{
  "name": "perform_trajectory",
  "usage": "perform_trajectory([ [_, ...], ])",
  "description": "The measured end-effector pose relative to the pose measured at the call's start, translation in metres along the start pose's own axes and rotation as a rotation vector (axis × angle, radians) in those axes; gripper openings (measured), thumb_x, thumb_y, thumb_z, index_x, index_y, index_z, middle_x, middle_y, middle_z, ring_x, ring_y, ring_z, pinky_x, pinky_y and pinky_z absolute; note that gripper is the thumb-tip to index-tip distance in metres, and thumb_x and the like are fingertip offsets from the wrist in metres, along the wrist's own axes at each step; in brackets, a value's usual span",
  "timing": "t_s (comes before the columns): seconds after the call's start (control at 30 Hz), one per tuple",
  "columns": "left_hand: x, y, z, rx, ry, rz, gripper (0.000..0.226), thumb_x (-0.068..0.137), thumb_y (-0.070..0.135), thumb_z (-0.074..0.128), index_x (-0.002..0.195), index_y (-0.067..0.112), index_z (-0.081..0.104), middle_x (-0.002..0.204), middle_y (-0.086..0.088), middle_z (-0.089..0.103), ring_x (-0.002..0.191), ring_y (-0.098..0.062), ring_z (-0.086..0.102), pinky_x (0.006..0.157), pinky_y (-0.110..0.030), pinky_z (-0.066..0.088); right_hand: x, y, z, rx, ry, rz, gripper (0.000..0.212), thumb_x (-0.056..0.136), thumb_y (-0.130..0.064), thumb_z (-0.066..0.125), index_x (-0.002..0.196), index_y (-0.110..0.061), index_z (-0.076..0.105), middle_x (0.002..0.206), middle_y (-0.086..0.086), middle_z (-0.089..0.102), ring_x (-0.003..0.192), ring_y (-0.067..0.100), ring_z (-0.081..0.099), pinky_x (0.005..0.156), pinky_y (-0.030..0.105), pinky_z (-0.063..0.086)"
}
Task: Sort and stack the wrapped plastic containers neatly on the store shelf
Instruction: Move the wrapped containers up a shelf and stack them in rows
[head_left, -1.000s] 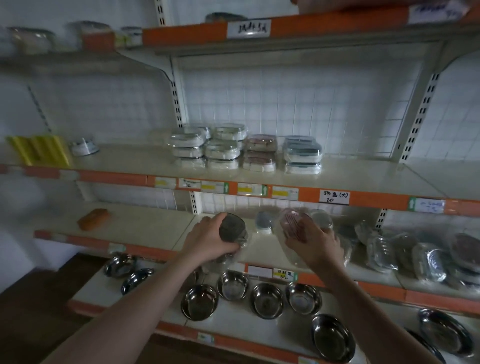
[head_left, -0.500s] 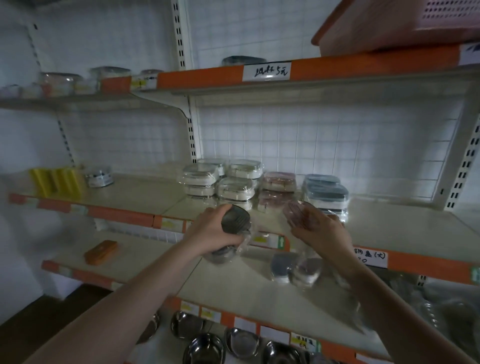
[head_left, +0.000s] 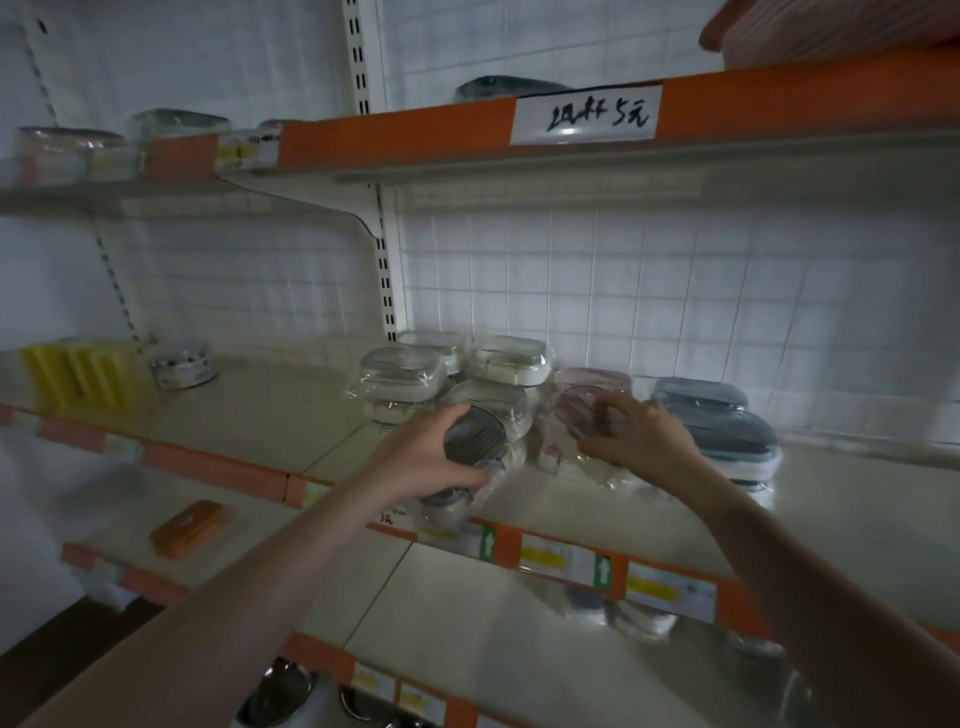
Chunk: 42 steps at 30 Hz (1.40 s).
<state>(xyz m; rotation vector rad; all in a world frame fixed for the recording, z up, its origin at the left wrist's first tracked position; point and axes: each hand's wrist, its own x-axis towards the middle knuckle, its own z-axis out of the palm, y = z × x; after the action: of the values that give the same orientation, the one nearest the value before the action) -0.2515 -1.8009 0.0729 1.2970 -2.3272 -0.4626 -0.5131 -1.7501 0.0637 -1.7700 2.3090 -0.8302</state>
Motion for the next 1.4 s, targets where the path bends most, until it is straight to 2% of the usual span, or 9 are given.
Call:
perform_trajectory([
  [0.13, 0.018, -0.018, -0.007, 0.04, -0.059, 0.044, 0.087, 0.068, 0.047, 0.078, 0.142, 0.033, 0.035, 0.137, 0.009, 0.042, 0.12, -0.011, 0.044, 0.097, -0.032, 0.042, 0.021, -0.008, 0.003, -0.059, -0.037, -0.022, 0.062, 0.067, -0.048, 0.071, 0.123, -0.03, 0.052, 0.11, 0.006, 0.061, 0.098, 0.028, 0.058, 0.086, 0.038, 0.049],
  [0.3, 0.038, -0.031, -0.013, 0.022, -0.103, 0.089, 0.094, 0.056, 0.06, 0.074, 0.139, 0.036, 0.038, 0.13, 0.008, 0.049, 0.111, -0.01, 0.051, 0.093, -0.033, 0.046, 0.043, -0.008, 0.008, -0.156, -0.102, -0.043, 0.077, 0.065, -0.045, 0.075, 0.135, -0.032, 0.044, 0.131, 0.003, 0.054, 0.116, 0.026, 0.052, 0.094, 0.036, 0.044],
  [0.4, 0.046, -0.035, -0.014, 0.001, -0.123, 0.113, 0.093, 0.053, 0.065, 0.071, 0.136, 0.039, 0.04, 0.124, 0.012, 0.05, 0.109, -0.009, 0.053, 0.092, -0.035, 0.048, 0.056, -0.002, 0.008, -0.157, -0.159, -0.071, 0.071, 0.065, -0.039, 0.078, 0.129, -0.03, 0.051, 0.122, -0.002, 0.06, 0.11, 0.023, 0.056, 0.093, 0.035, 0.045],
  [0.6, 0.055, -0.039, -0.013, -0.003, -0.13, 0.161, 0.08, 0.069, 0.045, 0.079, 0.138, 0.034, 0.04, 0.122, 0.011, 0.047, 0.11, -0.008, 0.049, 0.092, -0.029, 0.045, 0.072, 0.005, 0.002, -0.23, -0.369, -0.103, 0.08, 0.075, -0.025, 0.076, 0.143, -0.027, 0.035, 0.143, -0.002, 0.043, 0.128, 0.019, 0.041, 0.108, 0.03, 0.03],
  [0.87, 0.058, -0.042, -0.007, -0.022, -0.145, 0.184, 0.088, 0.071, 0.047, 0.078, 0.144, 0.032, 0.032, 0.129, 0.014, 0.04, 0.116, -0.004, 0.041, 0.097, -0.028, 0.041, 0.087, 0.01, 0.002, -0.225, -0.434, -0.26, 0.068, 0.086, -0.011, 0.065, 0.143, -0.029, 0.033, 0.147, -0.003, 0.037, 0.137, 0.015, 0.031, 0.1, 0.012, 0.018],
  [1.0, 0.06, -0.042, -0.004, -0.024, -0.146, 0.174, 0.089, 0.069, 0.047, 0.078, 0.144, 0.033, 0.032, 0.128, 0.012, 0.041, 0.117, -0.007, 0.043, 0.097, -0.029, 0.041, 0.074, 0.011, 0.006, -0.323, -0.354, -0.337, 0.062, 0.092, -0.02, 0.059, 0.146, -0.028, 0.028, 0.147, -0.013, 0.031, 0.133, 0.008, 0.031, 0.108, 0.023, 0.024],
  [1.1, 0.061, -0.039, -0.004, -0.016, -0.137, 0.188, 0.091, 0.064, 0.053, 0.078, 0.142, 0.035, 0.035, 0.131, 0.009, 0.045, 0.121, -0.01, 0.045, 0.1, -0.032, 0.041, 0.063, 0.016, 0.013, -0.536, -0.128, -0.313, 0.051, 0.09, -0.043, 0.056, 0.138, -0.033, 0.042, 0.139, -0.001, 0.045, 0.125, 0.021, 0.045, 0.102, 0.038, 0.039],
  [1.23, 0.059, -0.031, -0.007, -0.009, -0.151, 0.213, 0.091, 0.068, 0.047, 0.079, 0.145, 0.032, 0.032, 0.136, 0.008, 0.041, 0.123, -0.011, 0.042, 0.104, -0.034, 0.039, 0.042, 0.012, 0.016, -0.588, 0.105, -0.168, 0.049, 0.086, -0.053, 0.053, 0.122, -0.021, 0.054, 0.123, 0.004, 0.052, 0.114, 0.023, 0.049, 0.093, 0.035, 0.041],
  [1.4, 0.058, -0.026, -0.014, -0.025, -0.157, 0.246, 0.091, 0.07, 0.045, 0.079, 0.146, 0.032, 0.031, 0.141, 0.004, 0.04, 0.123, -0.012, 0.042, 0.101, -0.031, 0.039, 0.027, 0.015, 0.015, -0.584, 0.177, -0.186, 0.044, 0.091, -0.053, 0.043, 0.121, -0.022, 0.054, 0.116, 0.002, 0.055, 0.111, 0.02, 0.049, 0.092, 0.031, 0.038],
])
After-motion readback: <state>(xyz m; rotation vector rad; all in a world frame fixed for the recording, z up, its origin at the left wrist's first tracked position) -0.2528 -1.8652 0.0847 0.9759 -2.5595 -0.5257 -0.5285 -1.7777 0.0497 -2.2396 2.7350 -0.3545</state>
